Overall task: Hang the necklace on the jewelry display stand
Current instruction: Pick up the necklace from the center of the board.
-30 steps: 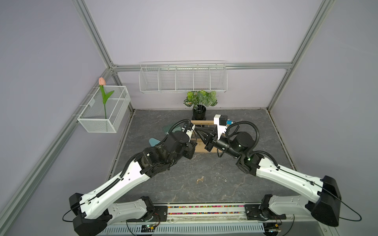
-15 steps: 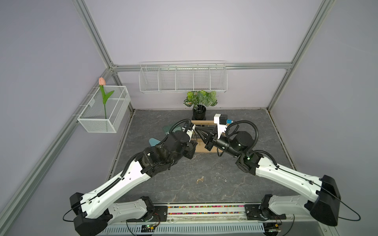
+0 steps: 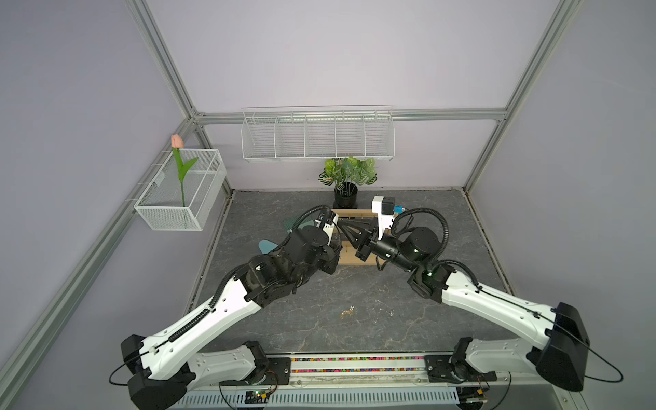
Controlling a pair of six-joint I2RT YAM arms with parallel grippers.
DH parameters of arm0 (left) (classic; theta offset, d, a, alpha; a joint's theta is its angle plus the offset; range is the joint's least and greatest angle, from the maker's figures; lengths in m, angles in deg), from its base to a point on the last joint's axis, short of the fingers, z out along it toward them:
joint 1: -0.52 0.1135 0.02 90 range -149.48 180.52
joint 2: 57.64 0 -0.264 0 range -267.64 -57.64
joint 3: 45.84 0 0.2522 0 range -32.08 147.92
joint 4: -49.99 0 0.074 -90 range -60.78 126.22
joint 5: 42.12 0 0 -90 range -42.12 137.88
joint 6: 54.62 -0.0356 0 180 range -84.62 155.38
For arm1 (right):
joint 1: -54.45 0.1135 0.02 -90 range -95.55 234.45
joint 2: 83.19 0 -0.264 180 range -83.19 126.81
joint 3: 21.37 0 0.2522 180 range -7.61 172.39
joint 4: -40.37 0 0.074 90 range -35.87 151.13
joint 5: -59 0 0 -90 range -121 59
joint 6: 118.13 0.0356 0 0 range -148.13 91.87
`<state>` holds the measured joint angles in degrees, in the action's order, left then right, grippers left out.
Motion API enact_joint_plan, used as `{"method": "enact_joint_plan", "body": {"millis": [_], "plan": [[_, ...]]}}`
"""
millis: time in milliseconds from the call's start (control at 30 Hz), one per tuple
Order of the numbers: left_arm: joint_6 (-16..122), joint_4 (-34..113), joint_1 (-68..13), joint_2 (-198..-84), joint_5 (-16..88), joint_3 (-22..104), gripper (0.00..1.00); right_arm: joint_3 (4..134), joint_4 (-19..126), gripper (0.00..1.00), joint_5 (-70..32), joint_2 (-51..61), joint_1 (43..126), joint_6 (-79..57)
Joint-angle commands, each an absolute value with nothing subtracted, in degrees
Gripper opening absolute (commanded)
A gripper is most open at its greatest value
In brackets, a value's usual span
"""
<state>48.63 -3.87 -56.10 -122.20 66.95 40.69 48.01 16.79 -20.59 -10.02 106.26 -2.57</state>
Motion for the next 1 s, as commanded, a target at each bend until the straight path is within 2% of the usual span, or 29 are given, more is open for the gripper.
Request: {"method": "enact_joint_plan", "body": {"millis": [0,667,967], "plan": [[48.7,-3.59,-55.96,-122.51,65.94,40.18,0.31,48.12,11.86,0.07,-18.79,-9.73,106.05,-1.24],[48.81,-4.56,-55.9,-122.67,62.84,40.56,0.31,48.07,12.2,0.07,-18.42,-9.62,104.91,-1.15],[48.4,-4.75,-55.6,-122.77,66.03,40.78,0.31,48.25,11.07,0.07,-15.95,-9.66,104.9,0.36]]}}
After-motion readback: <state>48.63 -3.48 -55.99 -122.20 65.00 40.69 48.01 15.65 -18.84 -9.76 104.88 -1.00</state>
